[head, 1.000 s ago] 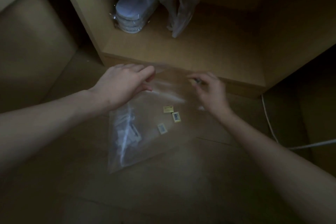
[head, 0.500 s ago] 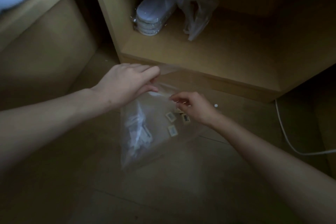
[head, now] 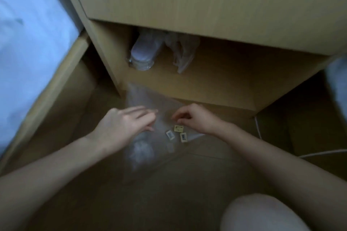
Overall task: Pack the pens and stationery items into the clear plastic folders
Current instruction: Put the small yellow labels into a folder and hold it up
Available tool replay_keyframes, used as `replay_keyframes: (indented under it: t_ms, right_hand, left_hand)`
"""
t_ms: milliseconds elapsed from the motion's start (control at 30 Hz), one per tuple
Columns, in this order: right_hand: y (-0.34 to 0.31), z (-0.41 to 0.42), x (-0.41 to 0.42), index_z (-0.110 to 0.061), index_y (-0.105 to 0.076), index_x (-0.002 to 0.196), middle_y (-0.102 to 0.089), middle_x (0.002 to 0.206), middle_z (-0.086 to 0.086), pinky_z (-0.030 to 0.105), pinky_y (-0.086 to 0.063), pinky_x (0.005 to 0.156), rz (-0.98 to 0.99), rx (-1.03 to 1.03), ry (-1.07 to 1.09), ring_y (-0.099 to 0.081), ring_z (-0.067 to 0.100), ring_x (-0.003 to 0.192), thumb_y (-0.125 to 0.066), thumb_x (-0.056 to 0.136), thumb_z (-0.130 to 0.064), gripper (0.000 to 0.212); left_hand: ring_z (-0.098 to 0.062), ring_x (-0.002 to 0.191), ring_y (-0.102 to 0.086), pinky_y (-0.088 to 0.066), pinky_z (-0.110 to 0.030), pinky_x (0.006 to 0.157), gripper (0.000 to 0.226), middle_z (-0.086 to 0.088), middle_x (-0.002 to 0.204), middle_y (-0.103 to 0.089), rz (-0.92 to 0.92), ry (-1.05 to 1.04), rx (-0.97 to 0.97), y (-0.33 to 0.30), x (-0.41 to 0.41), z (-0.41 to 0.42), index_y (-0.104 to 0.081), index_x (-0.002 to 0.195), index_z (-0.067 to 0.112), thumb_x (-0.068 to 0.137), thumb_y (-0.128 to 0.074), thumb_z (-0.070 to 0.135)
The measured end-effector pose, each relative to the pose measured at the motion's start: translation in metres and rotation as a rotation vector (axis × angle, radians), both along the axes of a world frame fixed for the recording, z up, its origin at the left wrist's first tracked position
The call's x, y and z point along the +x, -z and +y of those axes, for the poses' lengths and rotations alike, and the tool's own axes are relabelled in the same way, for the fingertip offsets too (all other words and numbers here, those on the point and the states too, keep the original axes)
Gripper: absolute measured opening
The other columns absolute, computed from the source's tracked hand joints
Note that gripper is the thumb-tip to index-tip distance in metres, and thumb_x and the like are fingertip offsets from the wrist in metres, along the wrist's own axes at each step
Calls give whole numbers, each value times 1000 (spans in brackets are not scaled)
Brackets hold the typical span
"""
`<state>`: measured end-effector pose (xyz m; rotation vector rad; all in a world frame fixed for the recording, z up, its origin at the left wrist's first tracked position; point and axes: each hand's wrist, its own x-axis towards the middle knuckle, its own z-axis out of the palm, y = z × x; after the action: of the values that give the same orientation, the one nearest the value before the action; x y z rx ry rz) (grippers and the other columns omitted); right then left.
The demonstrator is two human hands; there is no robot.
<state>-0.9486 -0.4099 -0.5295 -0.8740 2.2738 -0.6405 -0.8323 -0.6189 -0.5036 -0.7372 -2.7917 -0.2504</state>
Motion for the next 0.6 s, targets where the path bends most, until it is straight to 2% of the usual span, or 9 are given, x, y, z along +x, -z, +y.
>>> replay_keyframes:
  t_ms: [100, 167, 300, 367, 500, 600]
  right_hand:
    - [-56, -2, 2, -18, -65, 119, -66, 119, -2, 16, -43, 90, 2, 25, -48, -59, 5, 104, -58, 92, -10, 28]
    - [-91, 0, 6, -20, -65, 118, -66, 118, -2, 17, -44, 90, 3, 33, -73, -60, 9, 107, -58, 92, -10, 29]
    - [-159, 14, 19, -25, -63, 121, -64, 121, -4, 26, -49, 94, -55, 50, -30, -59, 8, 108, -57, 93, -11, 31]
    - [-192, 24, 25, -26, -63, 120, -64, 120, -5, 23, -49, 91, -84, 50, -5, -59, 5, 106, -57, 93, -11, 31]
    - [-262, 53, 32, -27, -64, 118, -65, 119, -6, 16, -46, 88, -101, 39, 88, -59, 3, 106, -54, 95, -12, 29]
    - [-313, 82, 36, -27, -66, 115, -66, 116, -5, 22, -49, 93, -142, -7, 210, -60, 5, 105, -54, 94, -11, 28]
  left_hand:
    - [-24, 96, -69, -60, -35, 61, 14, -5, 111, -70, -24, -29, 14, -45, 5, 4, -45, 91, 21, 87, -47, 35]
    - [-22, 97, -69, -60, -29, 63, 15, -5, 110, -71, -39, -36, 23, -78, 7, 7, -44, 86, 21, 87, -45, 35]
    - [-19, 94, -70, -59, -27, 55, 24, -7, 107, -71, -104, -49, 8, -144, 9, 21, -47, 88, 20, 94, -36, 40]
    - [-18, 93, -70, -58, -27, 55, 24, -7, 108, -71, -130, -57, 34, -177, 9, 29, -49, 88, 19, 93, -38, 40]
    - [-13, 91, -70, -56, -25, 51, 45, -4, 106, -71, -162, -66, 83, -244, 7, 47, -53, 83, 18, 99, -23, 47]
    - [-14, 91, -70, -55, -24, 49, 41, -5, 105, -71, -174, -61, 104, -289, 3, 63, -48, 83, 21, 98, -23, 49]
